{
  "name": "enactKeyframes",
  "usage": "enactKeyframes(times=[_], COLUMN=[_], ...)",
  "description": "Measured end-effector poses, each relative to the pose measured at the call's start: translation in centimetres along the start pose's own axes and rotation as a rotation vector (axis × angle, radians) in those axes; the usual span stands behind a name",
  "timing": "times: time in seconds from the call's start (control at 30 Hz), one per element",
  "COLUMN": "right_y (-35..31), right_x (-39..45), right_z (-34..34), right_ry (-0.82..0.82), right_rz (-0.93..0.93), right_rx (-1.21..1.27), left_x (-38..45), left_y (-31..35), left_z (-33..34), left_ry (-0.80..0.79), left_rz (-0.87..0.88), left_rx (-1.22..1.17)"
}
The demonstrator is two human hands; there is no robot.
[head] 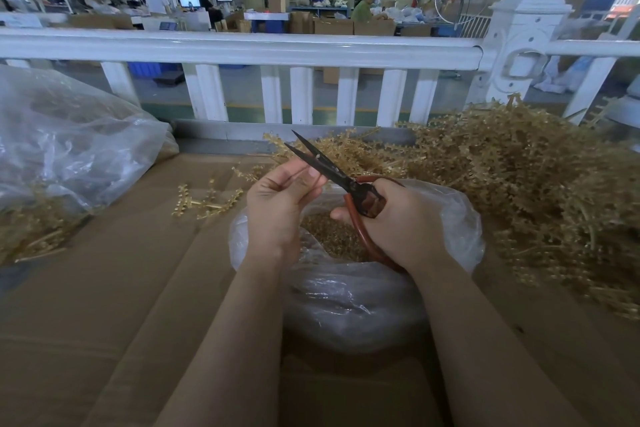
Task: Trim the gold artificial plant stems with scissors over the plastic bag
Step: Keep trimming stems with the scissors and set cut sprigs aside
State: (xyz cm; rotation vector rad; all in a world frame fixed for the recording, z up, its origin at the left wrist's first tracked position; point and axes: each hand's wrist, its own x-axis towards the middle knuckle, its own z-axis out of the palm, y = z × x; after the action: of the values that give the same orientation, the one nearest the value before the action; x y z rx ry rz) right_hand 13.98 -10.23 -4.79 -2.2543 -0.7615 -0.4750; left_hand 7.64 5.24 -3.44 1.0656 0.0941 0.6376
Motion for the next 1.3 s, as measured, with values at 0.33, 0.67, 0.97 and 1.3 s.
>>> enactKeyframes(times=[0.33,0.67,0.97,1.3], right_y=[-0.05,-0.04,-0.08,-0.27], right_x=[0.09,-0.02,-0.14,-0.22], right_z=[0.06,0.07,-0.27,-0.28], right_ry=[-0.027,0.004,0.046,0.121], right_rz=[0.011,-0.009,-0.039,-0.069], right_rx=[0.028,0.035,-0.032,-0.08], left_x=[-0.02,0.02,-0.14,-0.06], left_y=[-0.01,-0.1,-0.1,-0.03], left_z=[0.12,0.14,0.42,0.4], left_ry=[0.015,0.0,-0.088,-0.089], left_rz=[0.039,0.098,0.199,0.193], left_rx=[0.058,0.1,0.217,0.269])
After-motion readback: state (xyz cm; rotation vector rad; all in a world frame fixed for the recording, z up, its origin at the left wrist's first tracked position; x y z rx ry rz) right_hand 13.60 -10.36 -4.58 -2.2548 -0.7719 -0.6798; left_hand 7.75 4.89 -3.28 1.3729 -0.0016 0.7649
